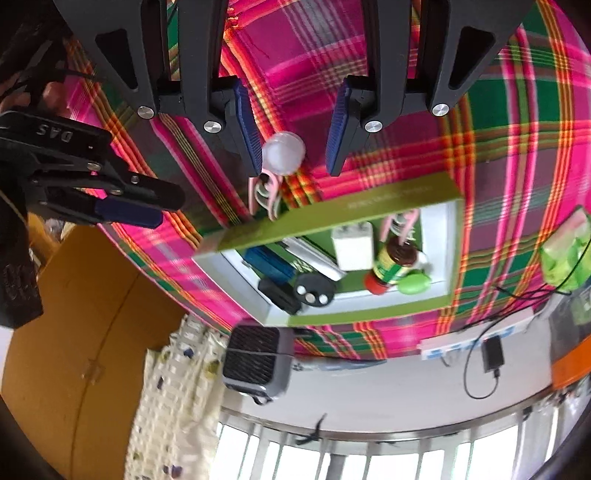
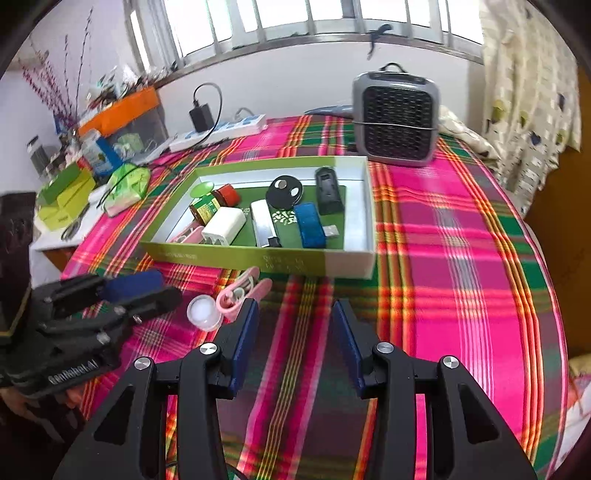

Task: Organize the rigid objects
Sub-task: 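Withdraw both open tools from the box toward the remaining items, then close the left tool on the white round container while the right tool approaches the other pink clip, then close the right tool on the pink clip while the left tool holds the white container, then carry the white container with the left tool while the right tool carries the pink clip to the box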

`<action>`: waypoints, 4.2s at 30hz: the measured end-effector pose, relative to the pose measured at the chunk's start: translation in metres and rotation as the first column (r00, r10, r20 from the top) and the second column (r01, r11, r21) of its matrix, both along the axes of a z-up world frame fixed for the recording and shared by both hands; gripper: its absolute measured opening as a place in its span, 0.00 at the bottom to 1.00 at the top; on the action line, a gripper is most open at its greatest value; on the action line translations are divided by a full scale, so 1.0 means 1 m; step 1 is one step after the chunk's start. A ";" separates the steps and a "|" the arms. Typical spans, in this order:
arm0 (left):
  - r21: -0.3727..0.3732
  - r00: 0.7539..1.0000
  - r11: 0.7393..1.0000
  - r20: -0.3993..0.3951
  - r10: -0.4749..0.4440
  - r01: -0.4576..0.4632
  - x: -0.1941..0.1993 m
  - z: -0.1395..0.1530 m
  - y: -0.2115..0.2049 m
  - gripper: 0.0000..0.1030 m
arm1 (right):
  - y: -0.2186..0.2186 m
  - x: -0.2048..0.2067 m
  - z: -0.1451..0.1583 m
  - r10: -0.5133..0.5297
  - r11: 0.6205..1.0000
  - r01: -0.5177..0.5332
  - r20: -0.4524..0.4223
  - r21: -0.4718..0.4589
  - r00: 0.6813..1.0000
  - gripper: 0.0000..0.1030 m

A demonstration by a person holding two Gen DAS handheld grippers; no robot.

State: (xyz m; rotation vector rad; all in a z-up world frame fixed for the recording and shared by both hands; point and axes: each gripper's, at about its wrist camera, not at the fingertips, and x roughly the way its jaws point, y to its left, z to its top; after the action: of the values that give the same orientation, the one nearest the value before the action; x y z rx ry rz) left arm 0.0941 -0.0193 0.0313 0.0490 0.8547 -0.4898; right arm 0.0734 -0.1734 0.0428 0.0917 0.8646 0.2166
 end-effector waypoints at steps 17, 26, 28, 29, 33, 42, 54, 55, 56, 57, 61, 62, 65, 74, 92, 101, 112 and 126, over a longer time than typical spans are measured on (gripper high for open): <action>0.050 0.998 0.998 -0.061 -0.030 0.033 0.010 -0.021 -0.017 0.36 | -0.002 -0.010 -0.005 -0.008 1.000 0.008 -0.009 0.006 1.000 0.42; 0.021 0.997 0.999 -0.068 -0.024 0.025 0.018 -0.023 -0.015 0.36 | -0.001 -0.004 -0.012 0.004 1.000 -0.003 -0.029 0.013 1.000 0.42; 0.040 0.998 0.999 -0.059 -0.026 0.028 0.017 -0.023 -0.017 0.36 | -0.002 -0.002 -0.013 0.000 1.000 0.000 -0.036 0.020 0.999 0.42; 0.047 0.998 0.998 -0.056 -0.027 0.030 0.017 -0.023 -0.018 0.35 | -0.002 -0.001 -0.014 0.001 1.000 0.000 -0.040 0.023 0.999 0.42; 0.066 0.998 0.997 -0.051 -0.027 0.031 0.015 -0.024 -0.017 0.30 | 0.000 0.002 -0.015 0.010 1.000 -0.010 -0.043 0.009 0.999 0.42; 0.028 0.998 1.000 -0.067 0.010 -0.008 0.018 -0.023 -0.001 0.27 | 0.005 0.004 -0.015 0.022 1.000 -0.023 -0.046 -0.006 0.999 0.42; 0.026 0.988 0.990 -0.063 0.143 -0.142 0.021 -0.023 0.046 0.27 | 0.041 0.022 -0.017 0.047 0.997 -0.043 -0.065 0.059 0.997 0.42; 0.021 0.986 0.989 -0.066 0.151 -0.150 0.022 -0.023 0.050 0.27 | 0.042 0.024 -0.017 0.039 0.997 -0.035 -0.067 0.062 0.997 0.42; 0.008 0.985 0.988 -0.070 0.156 -0.156 0.022 -0.023 0.053 0.27 | 0.046 0.026 -0.018 0.029 0.998 -0.025 -0.067 0.060 0.997 0.43; 0.005 0.985 0.987 -0.070 0.159 -0.159 0.022 -0.024 0.054 0.27 | 0.048 0.028 -0.019 0.015 0.998 -0.011 -0.070 0.056 0.997 0.43; 0.002 0.985 0.987 -0.070 0.158 -0.158 0.021 -0.024 0.055 0.27 | 0.055 0.033 -0.021 -0.020 0.999 0.022 -0.075 0.031 0.997 0.46; 0.002 0.985 0.988 -0.069 0.157 -0.157 0.021 -0.024 0.055 0.27 | 0.055 0.035 -0.021 -0.027 0.999 0.029 -0.078 0.026 0.997 0.47; -0.004 0.985 0.988 -0.071 0.157 -0.157 0.022 -0.024 0.055 0.27 | 0.058 0.038 -0.024 -0.044 0.999 0.044 -0.079 0.000 0.996 0.47; -0.005 0.985 0.987 -0.072 0.157 -0.158 0.022 -0.025 0.056 0.27 | 0.060 0.040 -0.034 -0.075 0.993 0.066 -0.096 -0.097 0.993 0.47; 0.002 0.983 0.986 -0.071 0.168 -0.168 0.022 -0.026 0.055 0.27 | 0.044 0.031 -0.035 -0.045 0.989 0.037 -0.056 -0.143 0.997 0.47; 0.028 0.980 0.982 -0.059 0.188 -0.186 0.020 -0.025 0.051 0.27 | 0.045 0.032 -0.036 -0.019 0.989 0.013 -0.042 -0.145 0.999 0.47; 0.058 0.978 0.978 -0.047 0.205 -0.203 0.017 -0.025 0.047 0.27 | 0.040 0.030 -0.036 -0.010 0.992 0.006 -0.028 -0.127 1.000 0.28; 0.071 0.974 0.973 -0.044 0.221 -0.218 0.012 -0.024 0.045 0.27 | 0.040 0.024 -0.036 0.024 0.994 -0.027 -0.025 -0.107 0.999 0.24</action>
State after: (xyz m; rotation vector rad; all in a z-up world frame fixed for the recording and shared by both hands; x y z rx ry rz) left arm 0.1064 0.0254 0.0071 0.0020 0.9147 -0.2556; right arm 0.0976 -0.1330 0.0069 -0.0168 0.9001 0.1932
